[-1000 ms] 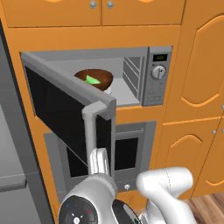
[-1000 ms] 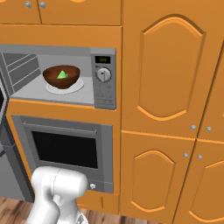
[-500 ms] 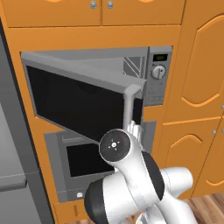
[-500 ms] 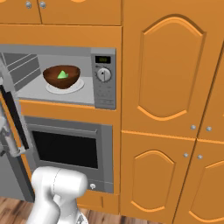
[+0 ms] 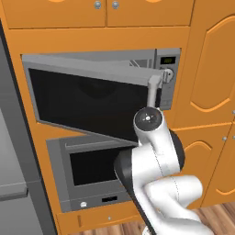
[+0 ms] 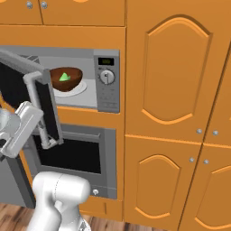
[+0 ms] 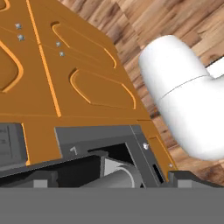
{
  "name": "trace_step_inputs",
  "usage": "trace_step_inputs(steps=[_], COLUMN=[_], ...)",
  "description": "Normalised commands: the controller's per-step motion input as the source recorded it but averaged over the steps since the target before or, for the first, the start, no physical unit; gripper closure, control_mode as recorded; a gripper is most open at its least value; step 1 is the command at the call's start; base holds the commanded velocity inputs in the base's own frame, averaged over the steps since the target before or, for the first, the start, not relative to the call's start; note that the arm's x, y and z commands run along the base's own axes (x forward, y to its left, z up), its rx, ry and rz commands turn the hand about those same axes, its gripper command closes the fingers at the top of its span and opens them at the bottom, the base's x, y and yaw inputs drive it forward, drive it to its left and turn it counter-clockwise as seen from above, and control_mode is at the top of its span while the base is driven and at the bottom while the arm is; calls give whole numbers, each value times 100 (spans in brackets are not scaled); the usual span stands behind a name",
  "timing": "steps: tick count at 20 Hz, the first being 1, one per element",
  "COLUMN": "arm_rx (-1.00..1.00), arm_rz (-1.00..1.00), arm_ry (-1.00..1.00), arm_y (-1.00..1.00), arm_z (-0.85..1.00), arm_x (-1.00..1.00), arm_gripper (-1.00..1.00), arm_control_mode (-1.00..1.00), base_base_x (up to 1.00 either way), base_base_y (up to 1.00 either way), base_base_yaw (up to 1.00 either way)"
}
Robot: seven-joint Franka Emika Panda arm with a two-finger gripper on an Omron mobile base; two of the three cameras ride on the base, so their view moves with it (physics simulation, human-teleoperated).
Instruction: Pick the corn from the sink and place it in the bowl. Then pick the bowl and place it in the microwave. Then close the microwave door and press the start button.
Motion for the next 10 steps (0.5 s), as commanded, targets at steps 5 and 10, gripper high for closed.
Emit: trace_step_inputs(steps=[5, 10], arm_rx=[3, 1], arm_rz=[3, 3], arm_ry=[0, 0], arm_y=[-24, -24], arm_z=[4, 2], arm_x=[100, 100], arm_gripper=[-100, -100], arm_control_mode=[-100, -100], base_base_x=[0, 0], base_base_y=[0, 0], base_base_yaw=[0, 0])
